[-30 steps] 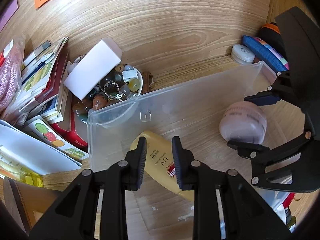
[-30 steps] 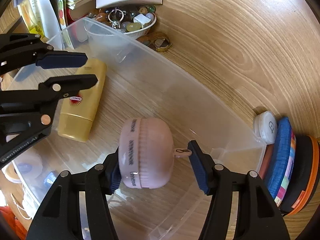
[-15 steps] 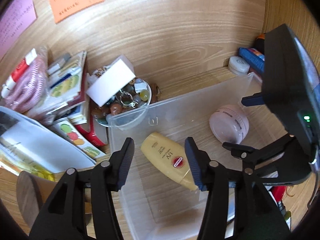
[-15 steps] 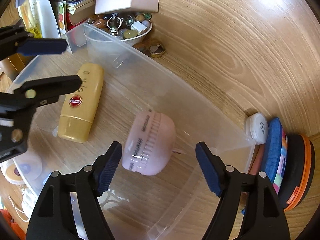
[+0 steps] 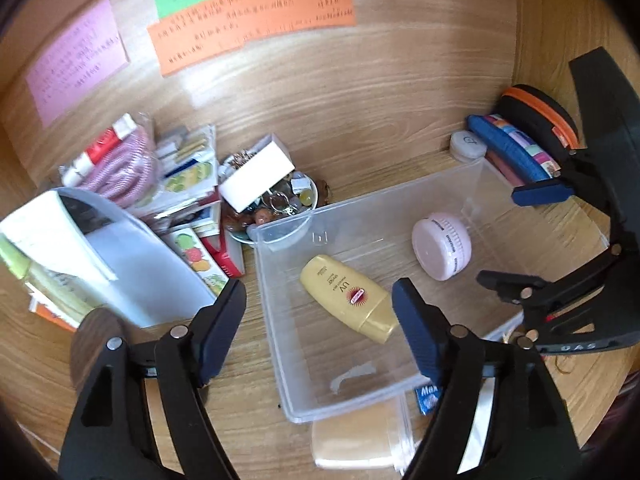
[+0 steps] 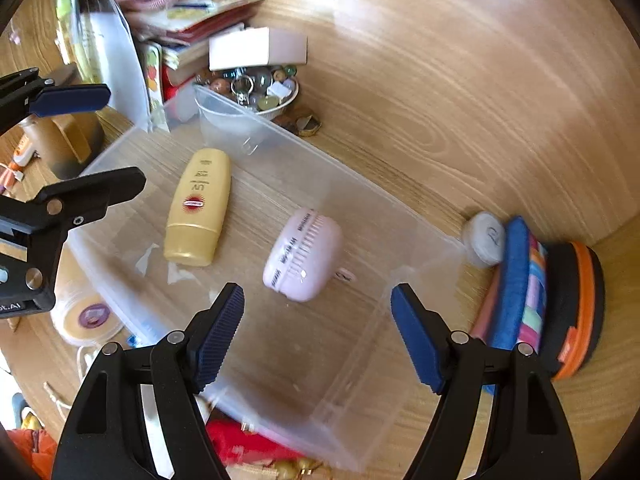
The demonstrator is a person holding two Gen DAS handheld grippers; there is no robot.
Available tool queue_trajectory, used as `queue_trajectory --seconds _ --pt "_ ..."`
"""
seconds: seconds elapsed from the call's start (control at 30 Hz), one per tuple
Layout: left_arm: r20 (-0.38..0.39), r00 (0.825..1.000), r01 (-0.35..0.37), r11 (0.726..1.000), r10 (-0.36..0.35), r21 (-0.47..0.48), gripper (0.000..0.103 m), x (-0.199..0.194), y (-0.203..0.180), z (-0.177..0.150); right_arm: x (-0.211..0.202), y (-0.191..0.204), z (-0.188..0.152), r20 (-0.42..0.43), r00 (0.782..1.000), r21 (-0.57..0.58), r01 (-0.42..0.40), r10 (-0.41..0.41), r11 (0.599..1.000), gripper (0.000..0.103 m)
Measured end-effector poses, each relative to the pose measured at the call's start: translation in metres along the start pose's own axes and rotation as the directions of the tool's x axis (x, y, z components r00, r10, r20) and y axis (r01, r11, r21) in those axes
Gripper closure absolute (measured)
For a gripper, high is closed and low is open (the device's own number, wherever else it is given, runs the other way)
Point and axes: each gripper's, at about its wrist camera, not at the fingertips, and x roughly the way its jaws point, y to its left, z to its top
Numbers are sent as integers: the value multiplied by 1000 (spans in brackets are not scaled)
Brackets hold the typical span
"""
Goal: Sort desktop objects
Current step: 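Release the yellow tube and pink compact into the clear box with both grippers, then move both grippers back toward the remaining items on the desk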
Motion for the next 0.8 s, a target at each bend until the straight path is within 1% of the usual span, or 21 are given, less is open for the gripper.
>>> queue_trajectory --seconds 0.03,0.07,0.1,0.17,0.27,0.43,0.53,0.67,0.73,0.8 --pt "6 1000 -4 1000 4 0 19 -5 0 -3 -9 1 -4 11 1000 7 3 -3 1000 30" --pt "15 1000 -11 1000 11 -1 15 -11 0 -5 1 -11 -6 17 1000 7 3 -3 1000 30" --pt "25 1000 -18 1000 18 -1 11 -17 1 -8 -5 -10 -9 25 1000 10 7 -7 1000 30" --pt "39 999 -27 1000 27 -1 11 -26 2 -14 -8 -15 -17 42 999 21 6 -7 1000 30" --pt "50 998 -35 999 35 -6 11 -38 3 -24 -22 -13 -28 69 997 44 -20 17 999 30" --pt "58 998 -32 999 33 -24 11 -55 4 -41 -48 -6 -48 129 990 75 -63 53 995 29" --pt "62 998 -23 999 26 -47 11 -64 6 -55 -56 -4 -59 154 986 99 -79 63 992 29" --pt "45 999 -5 997 9 -74 10 -67 12 -80 -67 3 -76 198 978 119 -90 66 989 29" --pt "30 1000 7 997 -5 -77 10 -66 12 -88 -74 9 -91 233 970 125 -100 69 987 28" --pt "13 1000 5 997 -4 -72 10 -64 11 -99 -77 13 -101 252 965 135 -106 69 985 28"
